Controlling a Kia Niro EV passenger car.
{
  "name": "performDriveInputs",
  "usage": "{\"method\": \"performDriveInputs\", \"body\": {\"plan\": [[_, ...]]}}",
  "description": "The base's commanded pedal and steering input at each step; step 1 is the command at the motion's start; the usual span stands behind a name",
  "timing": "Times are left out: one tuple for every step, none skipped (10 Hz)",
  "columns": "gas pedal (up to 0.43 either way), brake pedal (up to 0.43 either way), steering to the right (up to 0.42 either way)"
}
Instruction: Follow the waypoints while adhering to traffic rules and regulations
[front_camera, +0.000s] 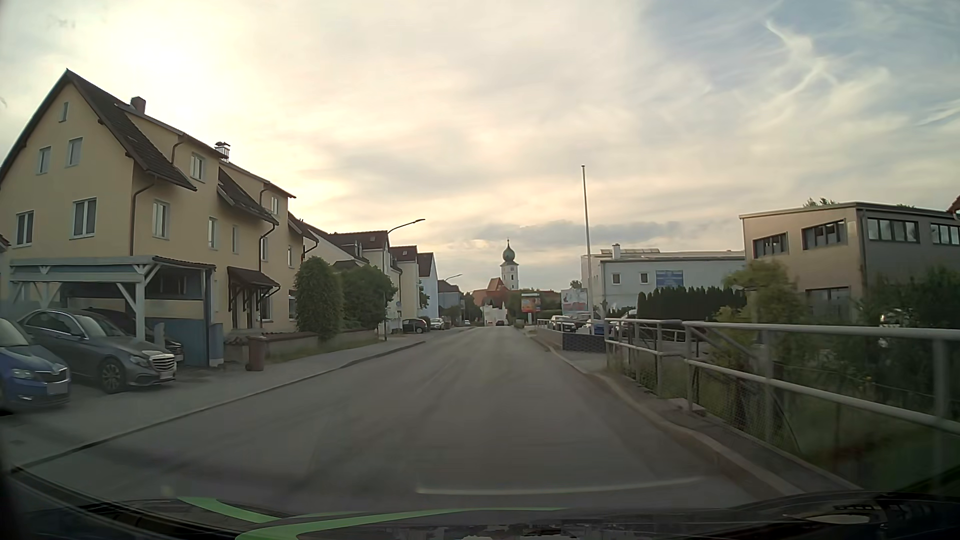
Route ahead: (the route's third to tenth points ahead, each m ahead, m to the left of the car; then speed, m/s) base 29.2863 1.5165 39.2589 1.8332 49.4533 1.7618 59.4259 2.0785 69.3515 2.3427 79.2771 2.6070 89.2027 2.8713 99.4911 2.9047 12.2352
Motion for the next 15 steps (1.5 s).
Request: {"method": "performDriveInputs", "body": {"plan": [[0.11,0.0,0.0],[0.11,0.0,0.0],[0.11,0.0,-0.001],[0.11,0.0,-0.001],[0.11,0.0,-0.003],[0.11,0.0,-0.002],[0.11,0.0,-0.003],[0.11,0.0,-0.003],[0.11,0.0,-0.003],[0.11,0.0,-0.003],[0.11,0.0,-0.003],[0.11,0.0,-0.003],[0.11,0.0,-0.003],[0.11,0.0,-0.003],[0.11,0.0,-0.003]]}}
